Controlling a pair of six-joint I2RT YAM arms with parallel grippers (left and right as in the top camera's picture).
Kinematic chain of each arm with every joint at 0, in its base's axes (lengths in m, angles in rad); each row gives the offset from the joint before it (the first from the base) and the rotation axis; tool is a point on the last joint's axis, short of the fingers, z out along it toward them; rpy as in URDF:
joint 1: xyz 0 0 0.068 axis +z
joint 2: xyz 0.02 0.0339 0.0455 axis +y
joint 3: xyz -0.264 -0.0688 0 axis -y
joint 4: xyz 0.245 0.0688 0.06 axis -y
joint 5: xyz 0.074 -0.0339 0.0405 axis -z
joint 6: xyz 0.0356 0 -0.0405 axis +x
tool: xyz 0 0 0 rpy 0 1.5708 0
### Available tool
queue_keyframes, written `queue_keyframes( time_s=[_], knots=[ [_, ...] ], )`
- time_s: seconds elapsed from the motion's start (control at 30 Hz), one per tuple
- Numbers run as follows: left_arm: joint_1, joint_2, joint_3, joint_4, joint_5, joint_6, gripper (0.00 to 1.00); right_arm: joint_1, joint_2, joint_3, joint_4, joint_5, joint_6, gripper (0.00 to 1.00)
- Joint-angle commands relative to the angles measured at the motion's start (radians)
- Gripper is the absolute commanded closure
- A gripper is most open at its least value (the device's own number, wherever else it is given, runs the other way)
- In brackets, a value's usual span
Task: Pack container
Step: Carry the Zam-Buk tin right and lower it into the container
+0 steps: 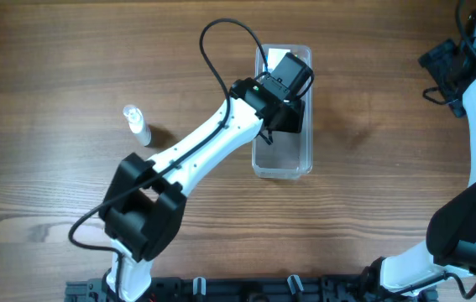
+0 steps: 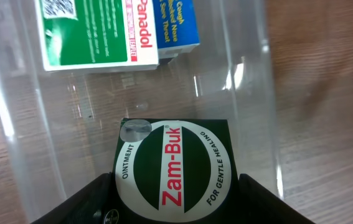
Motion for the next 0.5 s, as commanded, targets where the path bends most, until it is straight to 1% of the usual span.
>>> queue_keyframes(
  time_s=[0.0,0.27,0.3,0.47],
  knots=[
    [-0.009,0.026,0.012,0.029,-0.003,-0.031,0.38,0.002,0.016,-0.008,0.002,0.017,0.015,0.0],
    [-0.018,0.078,0.011,0.096,-0.004,-0.031,0.37,0.002,0.016,-0.008,0.002,0.017,0.015,0.0],
    [-0.018,0.085,0.011,0.098,-0.004,-0.031,0.33,0.002,0.016,-0.008,0.002,0.017,0.015,0.0],
    [-0.018,0.107,0.011,0.098,-0.006,-0.03,0.31,0.002,0.016,-0.008,0.002,0.017,0.015,0.0]
  ],
)
